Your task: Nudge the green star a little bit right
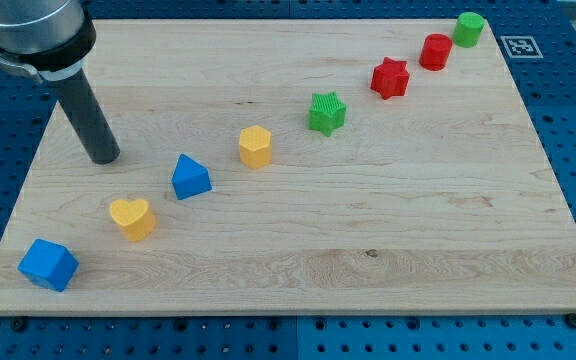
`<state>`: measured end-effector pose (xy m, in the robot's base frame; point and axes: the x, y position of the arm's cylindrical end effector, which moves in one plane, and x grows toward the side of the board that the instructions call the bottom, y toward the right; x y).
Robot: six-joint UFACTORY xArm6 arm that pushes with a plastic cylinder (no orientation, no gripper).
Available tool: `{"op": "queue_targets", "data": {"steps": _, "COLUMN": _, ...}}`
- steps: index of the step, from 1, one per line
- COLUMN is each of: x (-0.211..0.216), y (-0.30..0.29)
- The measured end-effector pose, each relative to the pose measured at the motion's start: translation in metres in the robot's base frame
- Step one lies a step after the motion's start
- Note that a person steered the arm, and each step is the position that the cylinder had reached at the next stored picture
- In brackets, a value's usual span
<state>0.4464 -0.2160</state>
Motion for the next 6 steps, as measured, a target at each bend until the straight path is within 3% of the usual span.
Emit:
{"op": "queue_targets", "data": {"steps": 1, "x": -0.042, "y": 0.022}}
{"op": "queue_targets", "data": {"steps": 2, "x": -0.076, "y": 0.101}}
{"op": "queue_targets", "data": {"steps": 3, "x": -0.081, "y": 0.185}}
{"op": "queue_targets", "data": {"steps": 6, "x": -0.046, "y": 0.214}}
